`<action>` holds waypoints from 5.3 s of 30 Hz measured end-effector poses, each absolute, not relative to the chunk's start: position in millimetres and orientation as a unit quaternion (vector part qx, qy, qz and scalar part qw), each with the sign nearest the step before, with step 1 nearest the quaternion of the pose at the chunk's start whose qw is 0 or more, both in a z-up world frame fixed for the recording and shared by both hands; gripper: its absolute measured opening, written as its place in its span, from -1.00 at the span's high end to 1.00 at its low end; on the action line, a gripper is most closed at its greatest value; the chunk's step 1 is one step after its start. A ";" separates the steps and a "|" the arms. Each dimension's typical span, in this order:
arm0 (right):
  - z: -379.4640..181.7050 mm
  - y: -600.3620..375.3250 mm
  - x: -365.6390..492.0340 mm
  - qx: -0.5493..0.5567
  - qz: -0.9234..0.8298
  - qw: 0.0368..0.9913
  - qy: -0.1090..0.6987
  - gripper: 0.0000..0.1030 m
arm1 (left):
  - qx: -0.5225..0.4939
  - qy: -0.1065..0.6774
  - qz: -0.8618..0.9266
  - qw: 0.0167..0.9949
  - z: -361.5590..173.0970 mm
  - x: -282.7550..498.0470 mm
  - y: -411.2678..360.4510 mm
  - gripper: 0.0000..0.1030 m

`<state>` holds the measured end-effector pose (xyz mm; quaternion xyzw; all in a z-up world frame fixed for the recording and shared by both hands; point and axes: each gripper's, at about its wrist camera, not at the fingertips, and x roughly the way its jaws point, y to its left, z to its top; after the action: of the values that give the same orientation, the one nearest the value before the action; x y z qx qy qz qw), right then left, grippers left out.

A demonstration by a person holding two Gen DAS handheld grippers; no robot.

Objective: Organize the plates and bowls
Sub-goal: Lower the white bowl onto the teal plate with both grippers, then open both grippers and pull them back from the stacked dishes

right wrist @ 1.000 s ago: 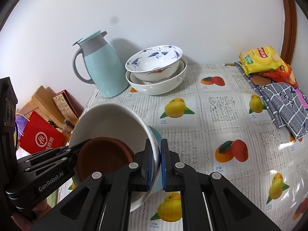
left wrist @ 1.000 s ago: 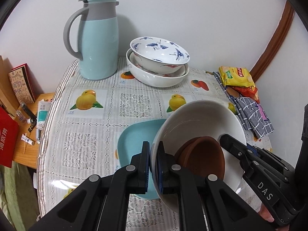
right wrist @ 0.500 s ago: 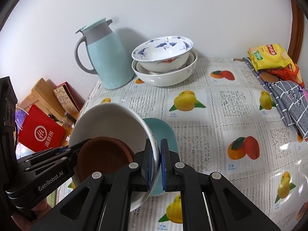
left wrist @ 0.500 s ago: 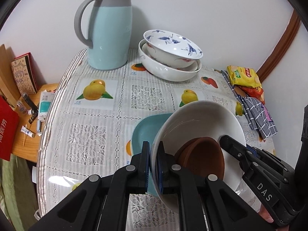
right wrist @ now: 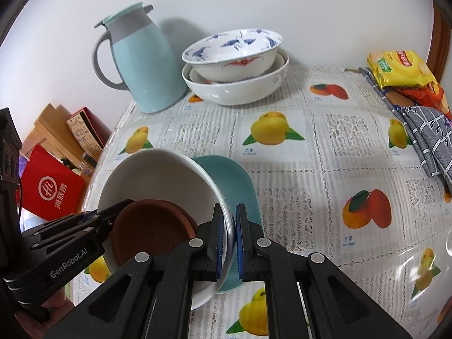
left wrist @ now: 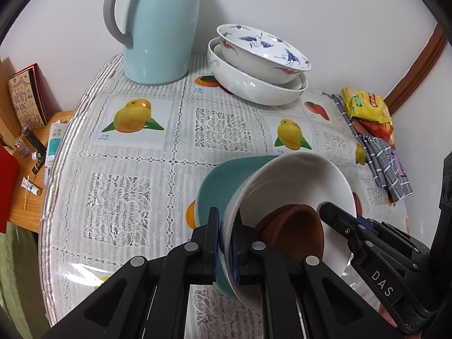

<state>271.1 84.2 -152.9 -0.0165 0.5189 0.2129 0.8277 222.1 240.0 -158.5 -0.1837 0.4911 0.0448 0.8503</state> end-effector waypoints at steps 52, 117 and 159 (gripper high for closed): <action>-146.3 76.8 256.2 -0.060 0.202 0.839 0.501 0.71 | -0.165 0.457 0.017 0.874 -130.8 195.9 244.1 0.53; -32.1 -143.6 38.9 0.002 0.053 0.927 0.372 -0.72 | -0.058 0.340 0.037 0.938 -34.1 4.3 49.9 -0.69; -24.5 -135.1 26.7 -0.002 0.063 0.930 0.363 -0.72 | -0.068 0.336 0.037 0.939 -30.6 -1.2 53.3 -0.69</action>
<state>26.7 -135.1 -24.5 -0.0019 0.3625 0.0634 0.9298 -1.2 53.3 -30.6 -0.0684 0.3360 0.0371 0.9386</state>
